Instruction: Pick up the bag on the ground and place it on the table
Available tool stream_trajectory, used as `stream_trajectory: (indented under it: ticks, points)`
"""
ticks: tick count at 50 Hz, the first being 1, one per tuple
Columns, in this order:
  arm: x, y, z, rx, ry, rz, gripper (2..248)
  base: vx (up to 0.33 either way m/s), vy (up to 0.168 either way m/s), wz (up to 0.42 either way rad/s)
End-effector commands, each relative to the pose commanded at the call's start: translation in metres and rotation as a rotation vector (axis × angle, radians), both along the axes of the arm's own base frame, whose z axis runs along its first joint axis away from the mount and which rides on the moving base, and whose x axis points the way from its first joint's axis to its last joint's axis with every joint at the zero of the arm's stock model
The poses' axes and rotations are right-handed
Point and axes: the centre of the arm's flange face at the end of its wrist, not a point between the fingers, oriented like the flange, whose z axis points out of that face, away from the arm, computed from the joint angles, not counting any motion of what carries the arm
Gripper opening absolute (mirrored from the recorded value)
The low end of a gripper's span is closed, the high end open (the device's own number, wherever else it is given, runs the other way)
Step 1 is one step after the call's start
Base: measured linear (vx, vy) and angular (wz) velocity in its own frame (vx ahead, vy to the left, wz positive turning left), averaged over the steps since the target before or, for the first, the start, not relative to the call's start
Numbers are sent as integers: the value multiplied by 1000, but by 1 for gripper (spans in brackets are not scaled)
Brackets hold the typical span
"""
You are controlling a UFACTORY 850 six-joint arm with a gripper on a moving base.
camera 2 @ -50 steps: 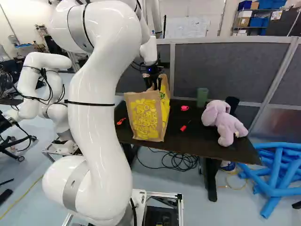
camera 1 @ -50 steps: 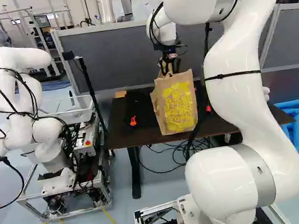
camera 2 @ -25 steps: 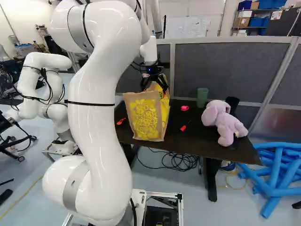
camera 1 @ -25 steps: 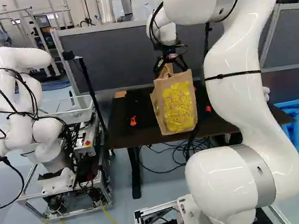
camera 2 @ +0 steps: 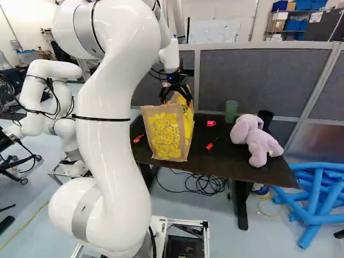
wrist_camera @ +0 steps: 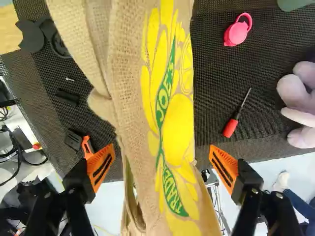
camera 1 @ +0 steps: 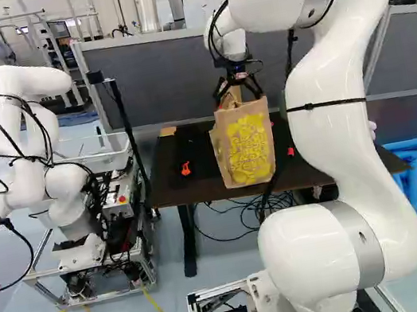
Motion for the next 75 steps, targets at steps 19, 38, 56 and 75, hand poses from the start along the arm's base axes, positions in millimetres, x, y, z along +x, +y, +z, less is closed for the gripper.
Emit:
stream_trajectory:
  ticks: [19,38,56,75]
  points:
    - [-14,2,30,0,9,-2,247,0,0,0]
    - [-25,4,61,-1,16,-3,247,0,0,0]
    - [-36,6,90,-1,23,-4,247,0,0,0]
    - [-49,8,121,0,39,-6,247,0,0,0]
